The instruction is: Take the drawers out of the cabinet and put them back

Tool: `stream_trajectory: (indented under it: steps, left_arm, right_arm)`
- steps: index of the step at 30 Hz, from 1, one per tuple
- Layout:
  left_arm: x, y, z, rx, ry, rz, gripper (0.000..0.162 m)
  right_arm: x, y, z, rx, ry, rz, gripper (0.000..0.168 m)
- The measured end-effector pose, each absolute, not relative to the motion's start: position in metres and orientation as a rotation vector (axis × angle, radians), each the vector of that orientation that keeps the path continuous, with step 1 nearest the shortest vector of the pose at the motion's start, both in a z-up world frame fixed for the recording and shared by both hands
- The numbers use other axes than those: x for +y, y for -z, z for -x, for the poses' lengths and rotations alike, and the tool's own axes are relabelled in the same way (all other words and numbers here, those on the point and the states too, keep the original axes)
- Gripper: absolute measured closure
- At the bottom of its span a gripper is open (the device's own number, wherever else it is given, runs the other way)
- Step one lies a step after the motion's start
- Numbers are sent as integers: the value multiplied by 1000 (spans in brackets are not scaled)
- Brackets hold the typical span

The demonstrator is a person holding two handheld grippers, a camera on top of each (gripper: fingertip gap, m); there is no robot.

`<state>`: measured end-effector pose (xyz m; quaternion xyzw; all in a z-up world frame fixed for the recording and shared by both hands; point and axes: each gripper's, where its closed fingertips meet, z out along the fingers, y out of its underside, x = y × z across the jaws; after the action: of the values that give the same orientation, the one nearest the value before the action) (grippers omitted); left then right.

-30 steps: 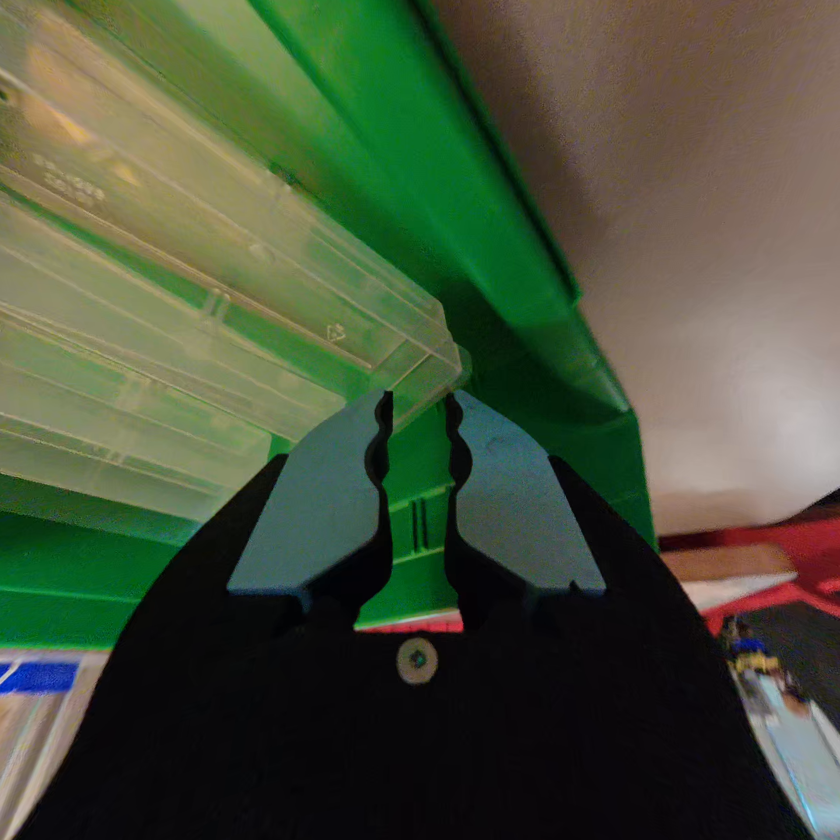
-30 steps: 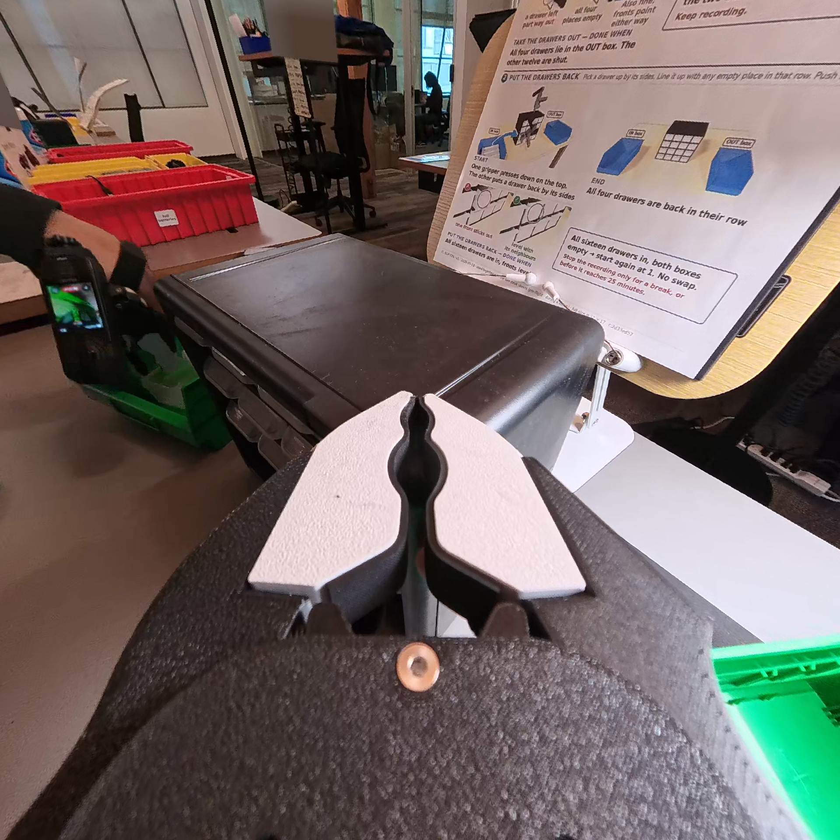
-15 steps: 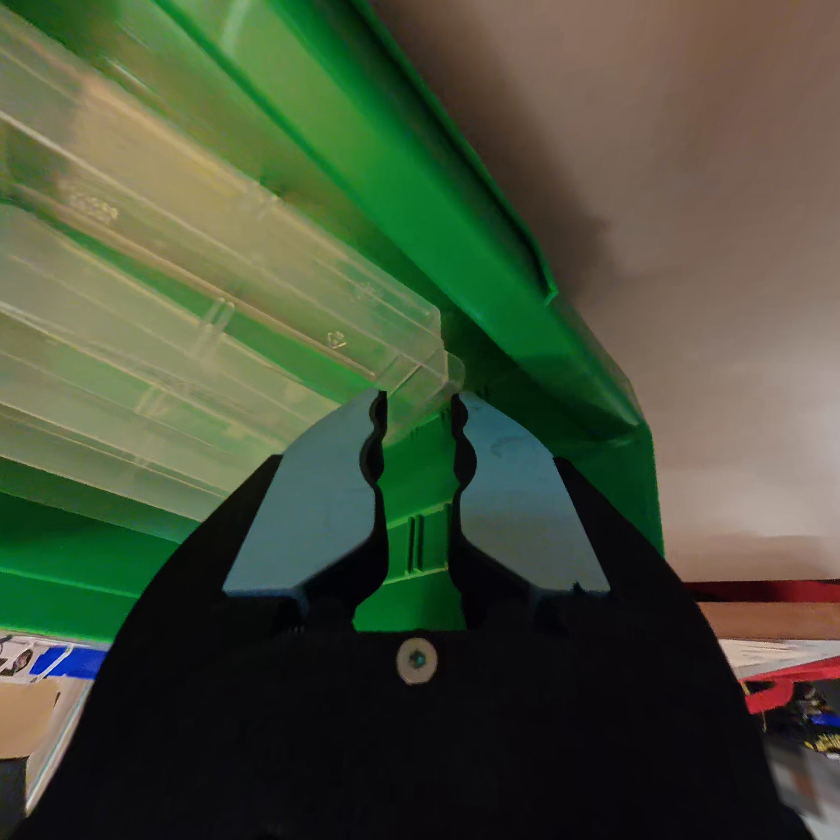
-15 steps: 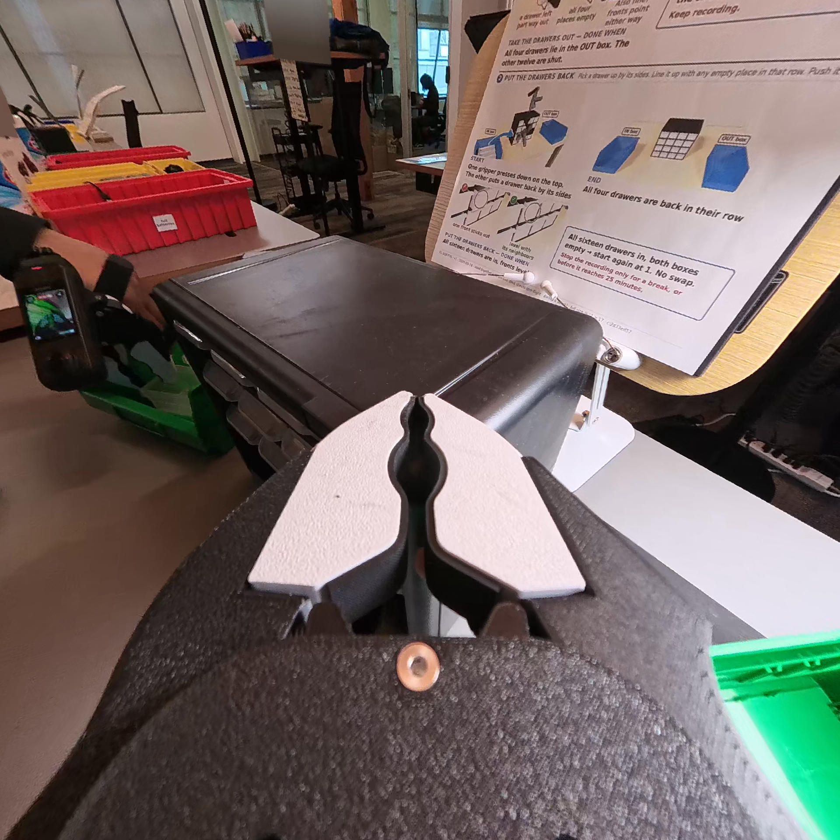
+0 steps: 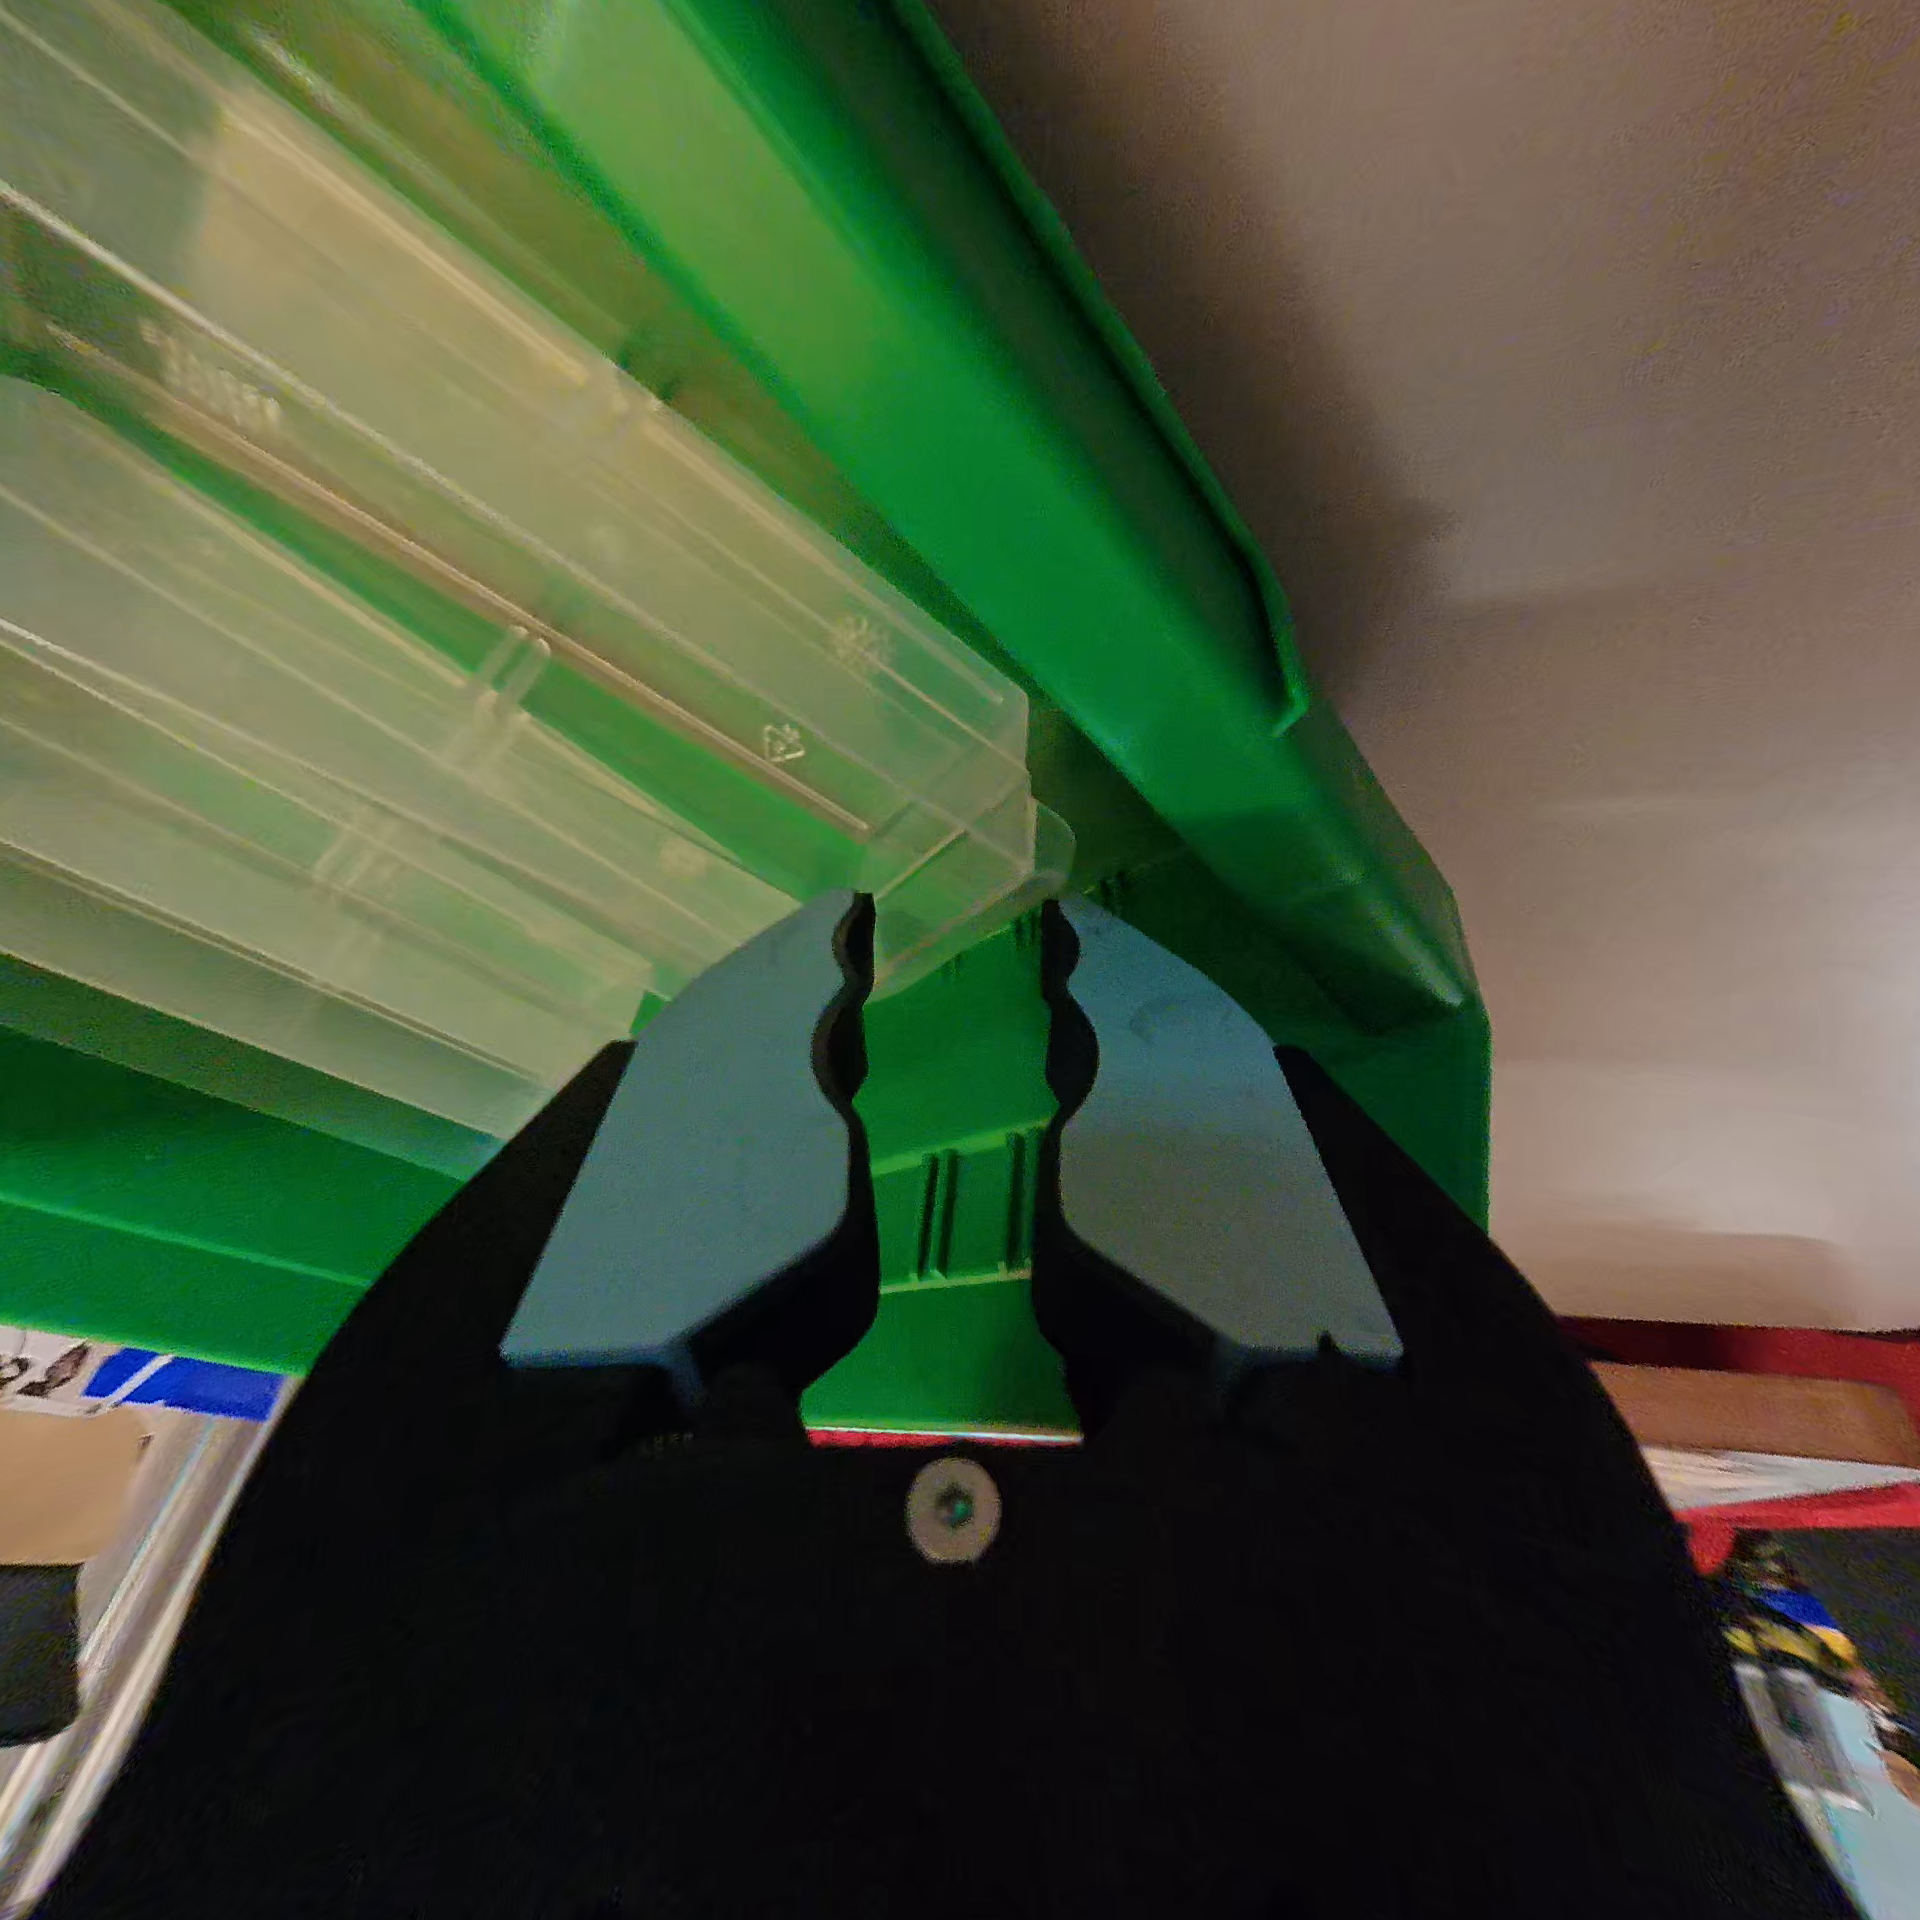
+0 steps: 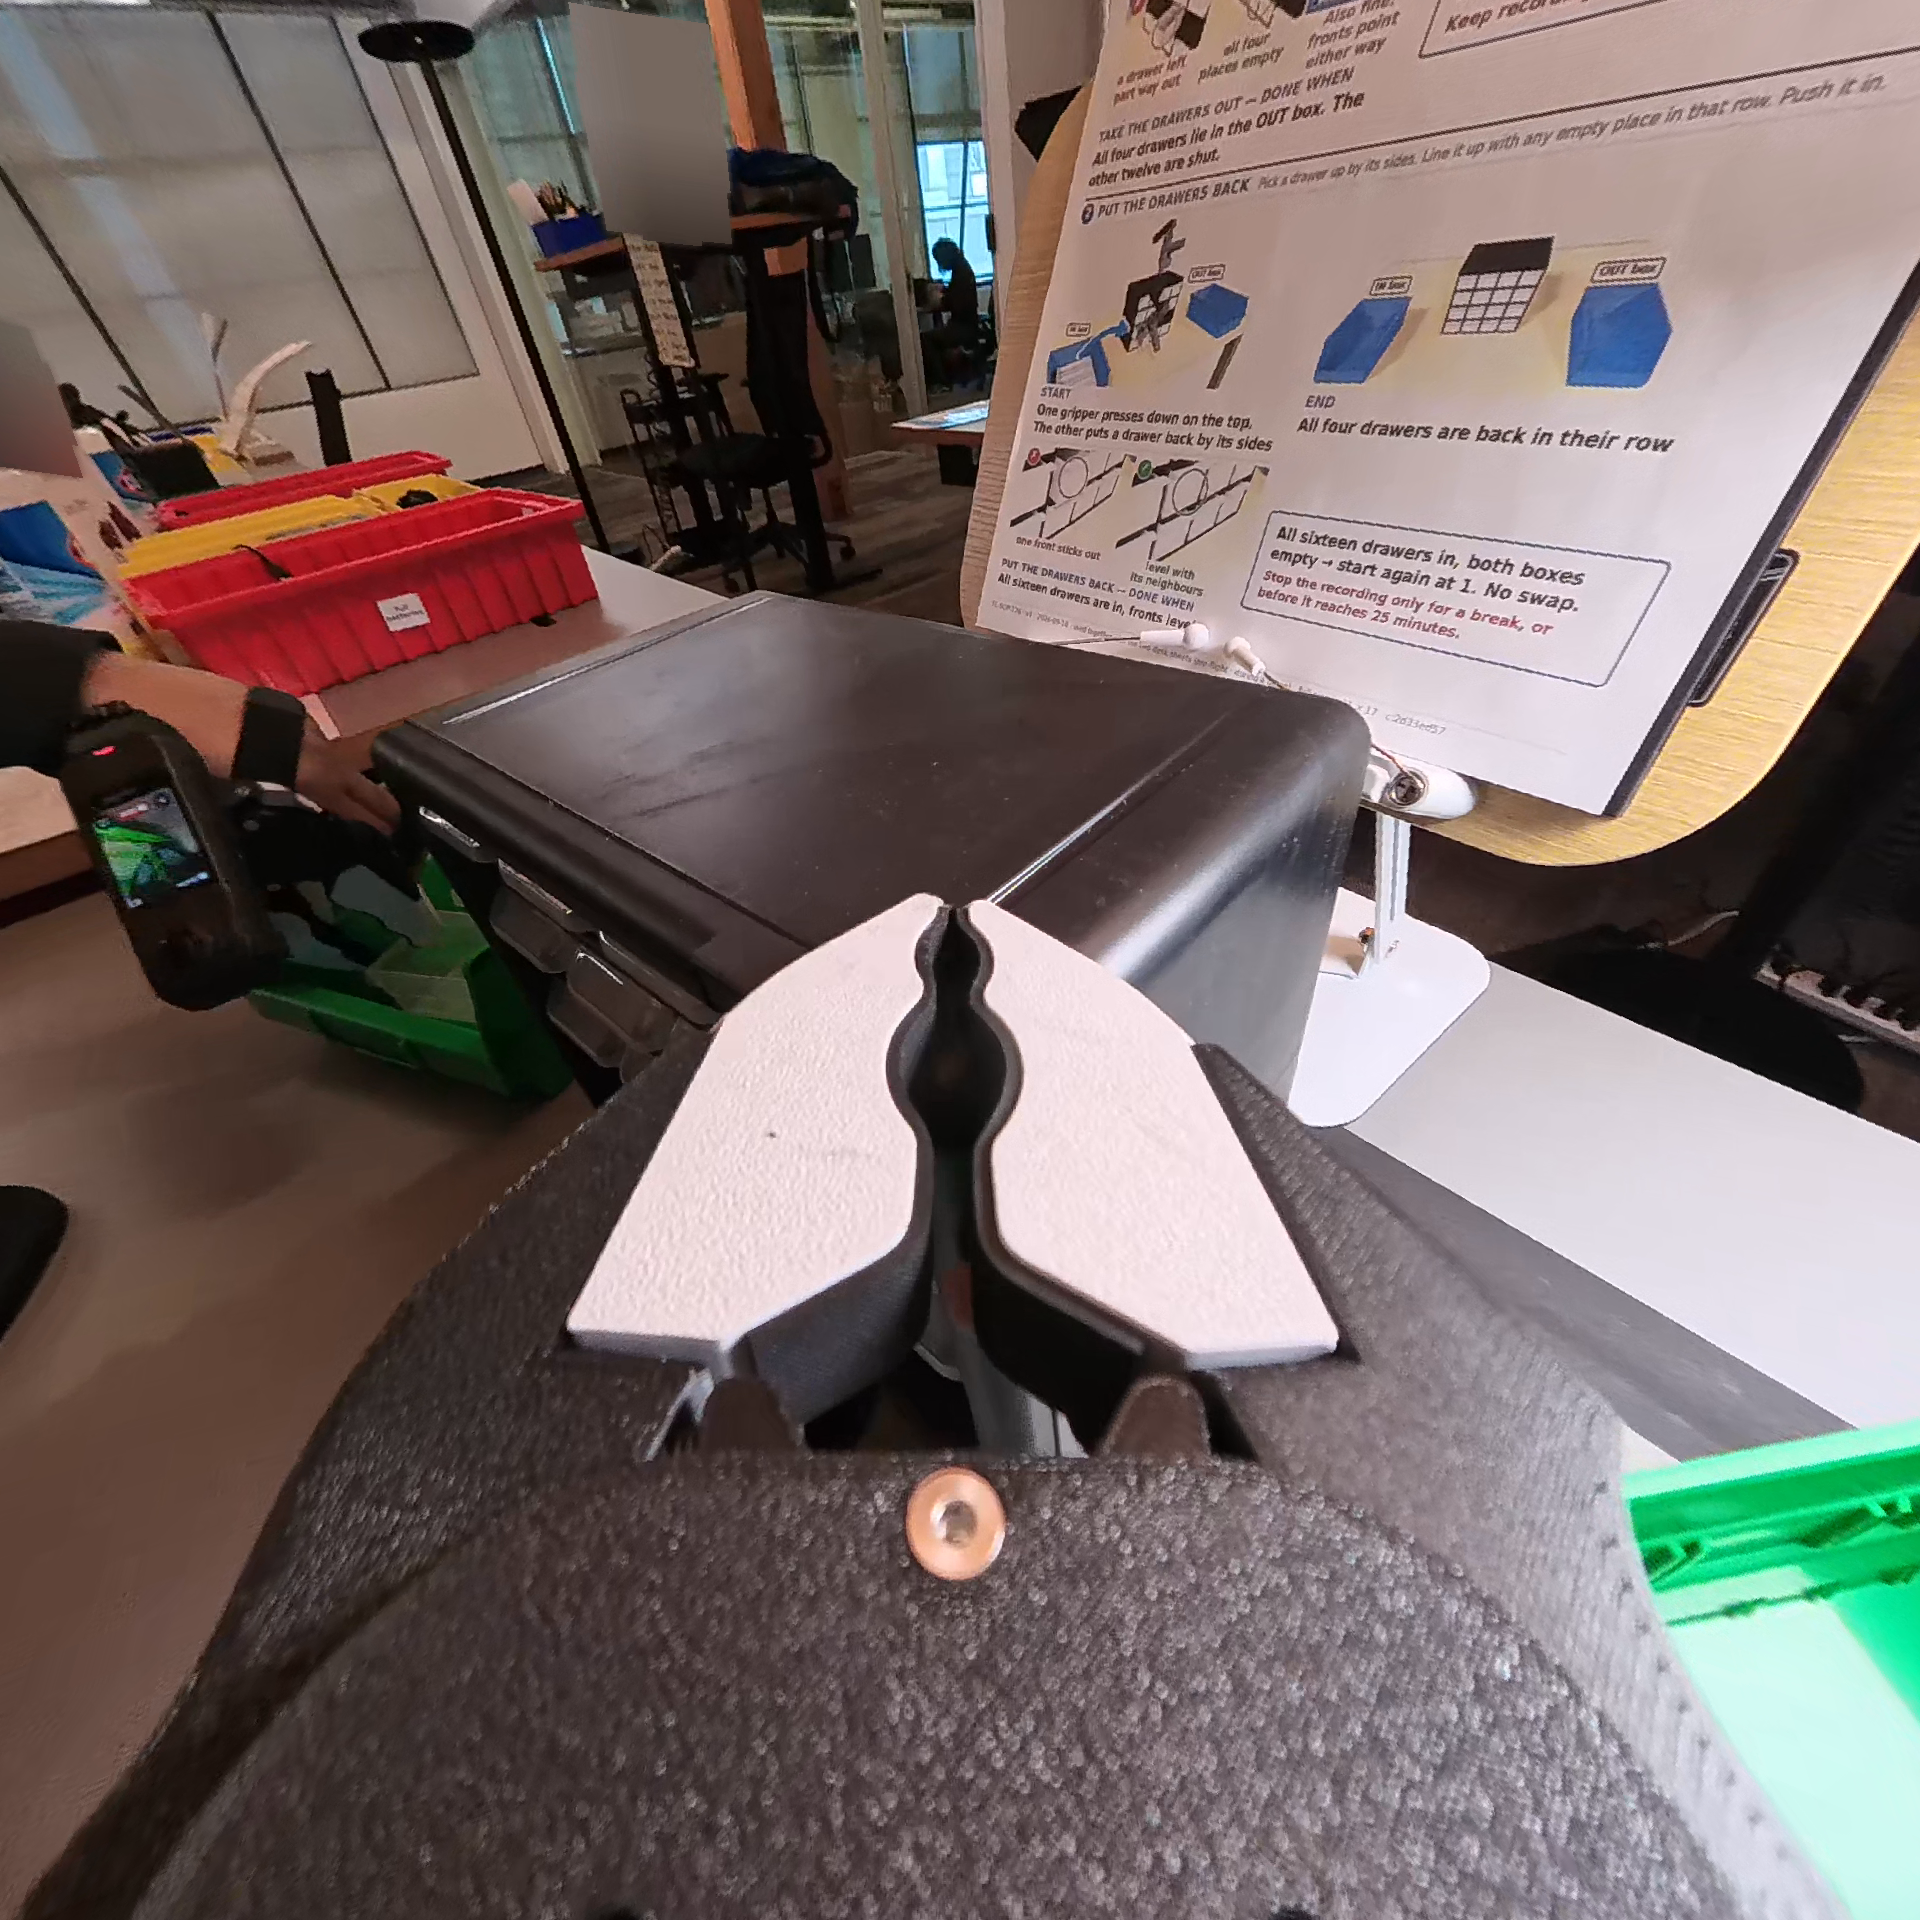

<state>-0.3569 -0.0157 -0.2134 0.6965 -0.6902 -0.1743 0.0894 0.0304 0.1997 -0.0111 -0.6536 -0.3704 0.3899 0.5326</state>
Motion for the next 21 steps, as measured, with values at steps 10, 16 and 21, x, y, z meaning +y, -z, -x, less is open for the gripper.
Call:
stream_trajectory:
  steps: [10, 16, 21]
  left_arm:
    - [-18, 226, 357, -1995, 464, -1977, 128]
    - [-11, 192, 349, -2035, 465, -2120, 134]
    - [-22, 136, 313, -2066, 395, -2367, 143]
  right_arm:
    - [200, 11, -31, -859, -943, 1554, 168]
    - [200, 11, -31, -856, -939, 1547, 168]
    - [200, 11, -31, -857, -930, 1547, 168]
